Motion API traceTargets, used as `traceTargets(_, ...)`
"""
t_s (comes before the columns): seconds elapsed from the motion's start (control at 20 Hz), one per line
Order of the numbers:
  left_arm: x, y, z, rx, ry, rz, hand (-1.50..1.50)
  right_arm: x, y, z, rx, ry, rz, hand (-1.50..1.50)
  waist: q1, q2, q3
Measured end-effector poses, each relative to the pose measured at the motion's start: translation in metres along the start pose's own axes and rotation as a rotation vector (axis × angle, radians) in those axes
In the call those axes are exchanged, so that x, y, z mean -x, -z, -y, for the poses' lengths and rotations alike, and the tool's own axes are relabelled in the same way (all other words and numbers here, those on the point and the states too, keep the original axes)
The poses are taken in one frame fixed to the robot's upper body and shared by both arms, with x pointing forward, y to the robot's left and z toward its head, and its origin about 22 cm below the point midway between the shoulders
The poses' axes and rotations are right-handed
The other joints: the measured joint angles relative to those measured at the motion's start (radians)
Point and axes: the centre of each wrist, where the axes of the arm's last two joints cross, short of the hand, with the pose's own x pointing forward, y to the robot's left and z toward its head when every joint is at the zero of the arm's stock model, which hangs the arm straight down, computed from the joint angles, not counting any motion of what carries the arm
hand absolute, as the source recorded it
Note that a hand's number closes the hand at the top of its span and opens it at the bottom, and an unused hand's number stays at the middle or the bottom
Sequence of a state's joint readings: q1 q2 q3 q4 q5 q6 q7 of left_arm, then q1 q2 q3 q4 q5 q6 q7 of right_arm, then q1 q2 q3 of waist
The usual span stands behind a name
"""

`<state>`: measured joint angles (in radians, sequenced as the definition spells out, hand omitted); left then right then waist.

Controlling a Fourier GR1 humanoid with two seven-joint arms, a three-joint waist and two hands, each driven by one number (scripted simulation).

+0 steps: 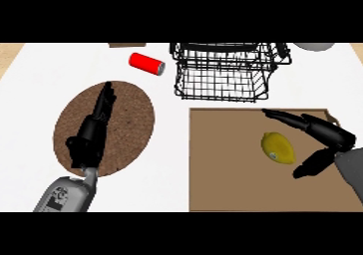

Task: Pick the lemon from the tray and place it in the tiered basket

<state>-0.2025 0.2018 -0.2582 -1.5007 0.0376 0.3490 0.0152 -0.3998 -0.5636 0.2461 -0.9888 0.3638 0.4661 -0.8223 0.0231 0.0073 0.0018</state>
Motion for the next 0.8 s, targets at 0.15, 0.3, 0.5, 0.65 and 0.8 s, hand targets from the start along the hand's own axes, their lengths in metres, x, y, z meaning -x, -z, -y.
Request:
traceTargets(0.15, -0.004, -0.003, 0.001, -0.003, 0.004, -0.004, 0.00, 0.004, 0.010, -0.005, 0.031, 0.021, 0.017, 1.50, -0.003, -0.003, 0.000)
traceTargets(0.3, -0.003, -0.009, 0.002, -0.004, 0.004, -0.005, 0.00, 0.009, 0.019, -0.010, 0.076, -0.007, 0.053, 1.50, -0.005, -0.006, -0.002)
traceTargets(0.5, -0.003, -0.010, -0.005, -0.011, 0.008, -0.013, 0.00, 0.010, 0.026, -0.011, 0.125, -0.046, 0.095, 1.50, -0.011, -0.008, -0.003)
traceTargets(0.65, -0.005, -0.013, -0.004, -0.012, 0.001, -0.011, 0.00, 0.011, 0.038, -0.013, 0.147, -0.067, 0.067, 1.50, -0.013, -0.011, -0.005)
traceTargets(0.8, -0.005, -0.012, -0.003, -0.011, 0.006, -0.013, 0.00, 0.003, 0.062, -0.015, 0.126, -0.182, -0.122, 1.50, -0.010, -0.023, -0.014)
